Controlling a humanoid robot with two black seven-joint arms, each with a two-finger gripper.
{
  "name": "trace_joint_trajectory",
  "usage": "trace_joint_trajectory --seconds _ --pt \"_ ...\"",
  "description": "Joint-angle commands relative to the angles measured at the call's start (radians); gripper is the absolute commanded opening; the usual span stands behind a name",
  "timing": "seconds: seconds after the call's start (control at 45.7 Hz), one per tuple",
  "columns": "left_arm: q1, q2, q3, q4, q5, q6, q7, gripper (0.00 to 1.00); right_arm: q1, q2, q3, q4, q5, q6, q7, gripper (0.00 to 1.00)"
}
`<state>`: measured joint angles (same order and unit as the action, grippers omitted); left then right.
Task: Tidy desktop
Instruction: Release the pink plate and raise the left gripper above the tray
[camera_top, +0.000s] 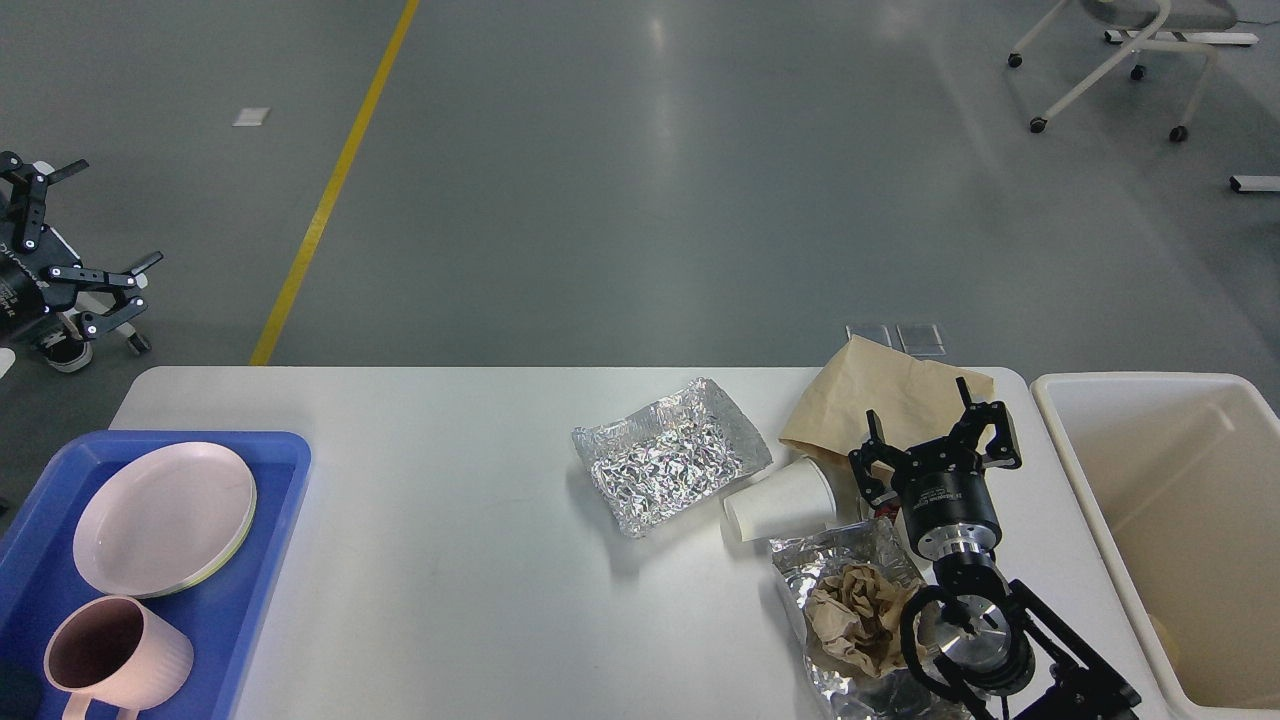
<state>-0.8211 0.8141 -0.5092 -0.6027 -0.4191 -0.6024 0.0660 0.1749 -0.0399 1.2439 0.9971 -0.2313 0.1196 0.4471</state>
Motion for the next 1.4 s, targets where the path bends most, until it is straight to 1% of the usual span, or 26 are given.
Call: trace_joint_trajectory --seconds 0.0,0.066,0.153,0.241,0.307,0.46,0.569,0.657,0.745,0.788,0.81,0.898,0.942,0.964,1.029,1.095,1.117,1.139,1.204,1.248,1.314,1.38 --pt "0.092 -0.091 -0.168 0.001 0.002 0.033 -0.106 0.96 0.000 0.000 0.000 0.000 0.001 0.000 -0.001 1.00" --pt "0.122 -0.144 -0.259 0.001 0.002 0.079 -0.152 0.96 0.000 0.000 0.000 0.000 0.001 0.000 -0.001 1.00" --pt "0.172 -0.217 -0.347 -0.003 0.028 0.136 -0.172 0.96 0.000 0.000 0.000 0.002 0.001 0.000 -0.001 1.00" --pt "0.232 -0.286 -0.420 -0.023 0.083 0.153 -0.173 0.96 0.000 0.000 0.000 0.002 0.001 0.000 -0.001 1.00" --pt "0.269 -0.312 -0.478 -0.077 0.126 0.156 -0.175 0.96 0.000 0.000 0.000 0.002 0.001 0.000 0.001 1.00" --pt "0.396 -0.381 -0.690 -0.212 0.298 0.191 -0.175 0.96 0.000 0.000 -0.001 0.002 0.001 0.000 -0.001 1.00" --pt "0.505 -0.484 -0.856 -0.314 0.512 0.196 -0.172 0.96 0.000 0.000 -0.001 0.000 0.001 0.000 -0.001 1.00" --pt "0.554 -0.570 -0.959 -0.328 0.657 0.194 -0.166 0.96 0.000 0.000 -0.001 0.002 0.001 0.000 0.001 1.00" --pt "0.560 -0.621 -0.979 -0.322 0.706 0.179 -0.176 0.96 0.000 0.000 -0.001 0.000 0.001 0.000 -0.001 1.00" --pt "0.559 -0.638 -0.991 -0.306 0.706 0.179 -0.192 0.96 0.000 0.000 -0.001 0.002 0.001 0.000 0.001 1.00" --pt "0.559 -0.645 -0.993 -0.302 0.704 0.179 -0.207 0.96 0.000 0.000 0.000 0.002 0.001 0.000 0.001 1.00" --pt "0.551 -0.668 -0.988 -0.302 0.701 0.179 -0.305 0.96 0.000 0.000 -0.001 0.002 0.001 0.000 -0.001 1.00" --pt "0.547 -0.671 -0.985 -0.295 0.698 0.179 -0.337 0.96 0.000 0.000 -0.001 0.002 0.001 0.000 -0.001 1.00" --pt "0.543 -0.670 -0.982 -0.292 0.694 0.181 -0.339 0.96 0.000 0.000 -0.001 0.002 0.001 0.000 -0.001 1.00" --pt "0.534 -0.665 -0.973 -0.289 0.686 0.185 -0.321 0.96 0.000 0.000 -0.001 0.002 0.001 0.000 -0.001 1.00" --pt "0.525 -0.664 -0.970 -0.289 0.681 0.202 -0.279 0.96 0.000 0.000 -0.001 0.002 0.001 0.000 -0.001 1.00" --pt "0.517 -0.664 -0.971 -0.289 0.680 0.202 -0.261 0.96 0.000 0.000 0.000 0.002 0.001 0.000 -0.001 1.00" --pt "0.507 -0.665 -0.974 -0.289 0.666 0.204 -0.212 0.96 0.000 0.000 -0.001 0.002 0.001 0.000 -0.001 1.00" --pt "0.502 -0.664 -0.970 -0.284 0.639 0.205 -0.149 0.96 0.000 0.000 0.000 0.002 0.001 0.000 -0.001 1.00" --pt "0.502 -0.665 -0.970 -0.284 0.631 0.208 -0.115 0.96 0.000 0.000 -0.001 0.002 0.001 0.000 -0.001 1.00" --pt "0.505 -0.671 -0.971 -0.284 0.626 0.205 -0.095 0.96 0.000 0.000 -0.001 0.000 0.001 0.002 -0.001 1.00" --pt "0.505 -0.671 -0.976 -0.284 0.626 0.205 -0.100 0.96 0.000 0.000 0.000 0.000 0.001 0.002 -0.001 1.00"
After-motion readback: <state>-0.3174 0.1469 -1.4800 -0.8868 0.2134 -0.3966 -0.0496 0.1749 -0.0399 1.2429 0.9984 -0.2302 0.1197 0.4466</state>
